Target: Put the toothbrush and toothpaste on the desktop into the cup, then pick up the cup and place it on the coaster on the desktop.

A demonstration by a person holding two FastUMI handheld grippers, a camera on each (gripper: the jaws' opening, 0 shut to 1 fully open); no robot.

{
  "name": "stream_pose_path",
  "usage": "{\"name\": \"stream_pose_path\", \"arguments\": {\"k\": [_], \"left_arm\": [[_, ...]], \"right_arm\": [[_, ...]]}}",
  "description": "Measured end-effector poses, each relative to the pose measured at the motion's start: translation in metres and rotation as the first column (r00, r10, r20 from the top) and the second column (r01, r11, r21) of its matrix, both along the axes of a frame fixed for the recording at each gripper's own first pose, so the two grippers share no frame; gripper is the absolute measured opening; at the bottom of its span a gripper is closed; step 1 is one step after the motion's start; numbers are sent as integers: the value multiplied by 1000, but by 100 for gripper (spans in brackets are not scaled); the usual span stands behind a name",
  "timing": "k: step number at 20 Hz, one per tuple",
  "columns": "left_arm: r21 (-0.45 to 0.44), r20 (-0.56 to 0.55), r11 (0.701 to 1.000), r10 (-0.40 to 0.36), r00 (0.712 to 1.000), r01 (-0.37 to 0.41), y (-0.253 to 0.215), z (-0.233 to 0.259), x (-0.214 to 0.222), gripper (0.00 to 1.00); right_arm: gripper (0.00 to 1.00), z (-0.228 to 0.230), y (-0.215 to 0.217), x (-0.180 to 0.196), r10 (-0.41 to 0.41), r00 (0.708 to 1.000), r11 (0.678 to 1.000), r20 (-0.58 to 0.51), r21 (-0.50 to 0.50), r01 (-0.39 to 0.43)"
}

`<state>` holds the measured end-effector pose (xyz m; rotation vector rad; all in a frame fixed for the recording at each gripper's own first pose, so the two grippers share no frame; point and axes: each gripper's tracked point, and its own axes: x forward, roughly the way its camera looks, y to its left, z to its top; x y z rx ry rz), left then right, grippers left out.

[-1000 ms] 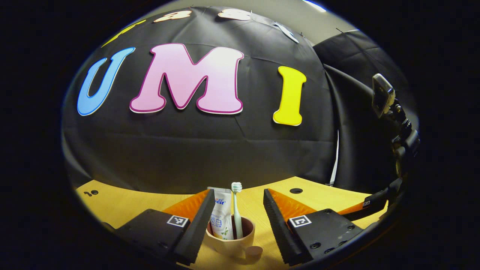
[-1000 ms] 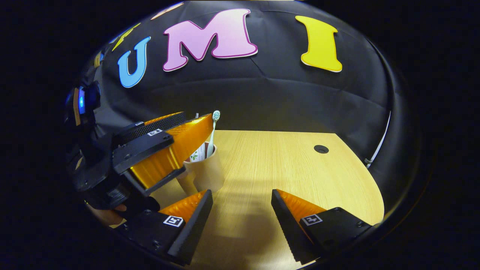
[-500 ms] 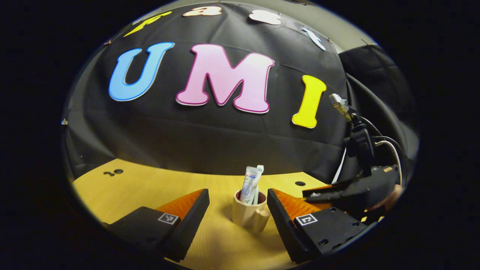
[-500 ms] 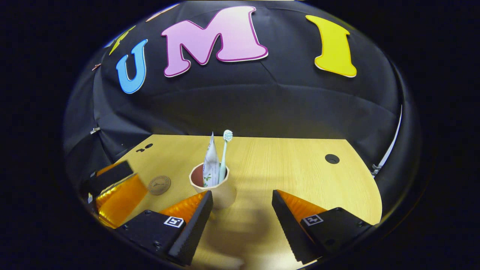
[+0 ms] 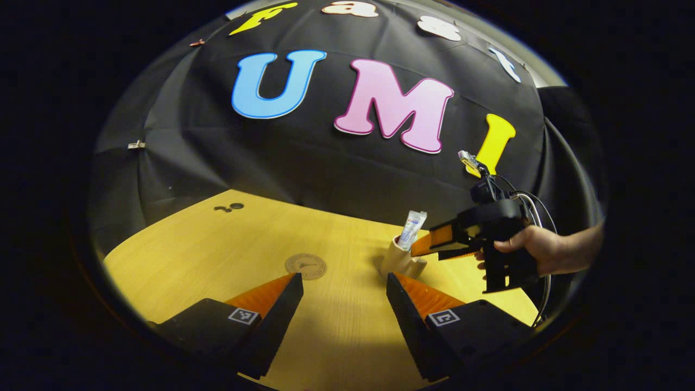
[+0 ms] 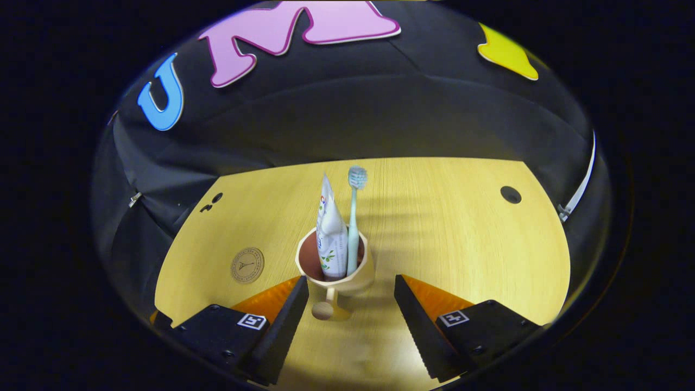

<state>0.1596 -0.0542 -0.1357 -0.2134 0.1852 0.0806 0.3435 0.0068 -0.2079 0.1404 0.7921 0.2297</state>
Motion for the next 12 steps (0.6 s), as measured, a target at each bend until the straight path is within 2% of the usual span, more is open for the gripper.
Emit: {"name": "stream_pose_path", "arguments": {"k": [6, 12], "left_arm": [[-30, -18, 998, 59, 998, -59, 29, -4, -21, 97], [-49, -89, 989, 134, 987, -139, 68, -24, -52, 100]], "right_arm": [[98, -16, 19, -2, 97, 987, 986, -130, -120, -113], [98, -34, 24, 5, 102, 962, 979, -252, -145, -142]]}}
